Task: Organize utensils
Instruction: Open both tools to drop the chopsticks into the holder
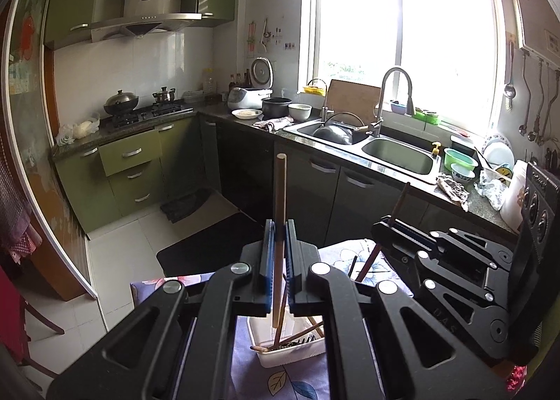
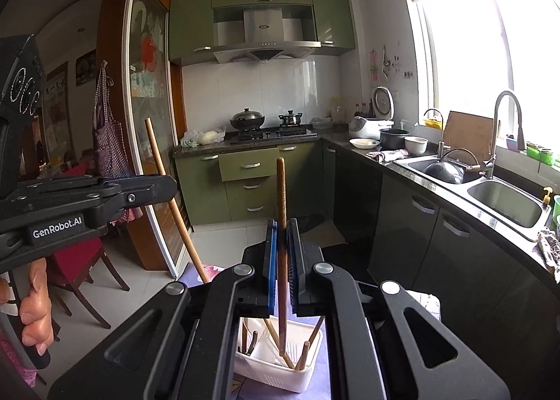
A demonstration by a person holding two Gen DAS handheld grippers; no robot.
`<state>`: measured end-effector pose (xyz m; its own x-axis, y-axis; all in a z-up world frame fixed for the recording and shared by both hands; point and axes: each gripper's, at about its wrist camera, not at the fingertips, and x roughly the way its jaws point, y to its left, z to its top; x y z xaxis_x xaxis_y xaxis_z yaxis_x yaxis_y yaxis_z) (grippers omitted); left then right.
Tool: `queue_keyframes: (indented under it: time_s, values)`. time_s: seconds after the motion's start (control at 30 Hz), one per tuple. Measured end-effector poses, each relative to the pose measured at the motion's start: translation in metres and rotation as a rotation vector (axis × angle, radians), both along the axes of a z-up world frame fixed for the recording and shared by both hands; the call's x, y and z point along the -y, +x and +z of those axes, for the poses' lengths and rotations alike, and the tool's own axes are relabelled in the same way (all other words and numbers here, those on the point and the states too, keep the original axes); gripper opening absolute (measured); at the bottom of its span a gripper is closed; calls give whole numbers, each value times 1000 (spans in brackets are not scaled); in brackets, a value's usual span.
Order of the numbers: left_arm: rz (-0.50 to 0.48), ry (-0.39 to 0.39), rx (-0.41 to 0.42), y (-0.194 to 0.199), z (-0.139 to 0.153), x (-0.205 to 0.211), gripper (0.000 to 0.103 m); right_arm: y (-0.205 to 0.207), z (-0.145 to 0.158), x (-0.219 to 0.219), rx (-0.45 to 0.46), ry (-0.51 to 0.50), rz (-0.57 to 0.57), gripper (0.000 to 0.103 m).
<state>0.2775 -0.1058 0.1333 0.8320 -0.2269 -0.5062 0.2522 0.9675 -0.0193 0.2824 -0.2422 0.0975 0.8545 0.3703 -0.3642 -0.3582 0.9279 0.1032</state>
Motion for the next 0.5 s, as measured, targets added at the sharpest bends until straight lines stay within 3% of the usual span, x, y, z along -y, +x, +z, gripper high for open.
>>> queue_keyframes:
  time_s: [0.27, 0.33, 0.5]
  values:
    - [-20, 16, -98, 6, -41, -1, 6, 4, -30, -3, -53, 0, 13, 9]
    - [-21, 24, -103, 3, -46, -1, 6, 2, -34, -2, -60, 2, 12, 17]
    - [-20, 23, -107, -10, -49, -3, 7, -21, -29, 2, -43, 12, 12, 17]
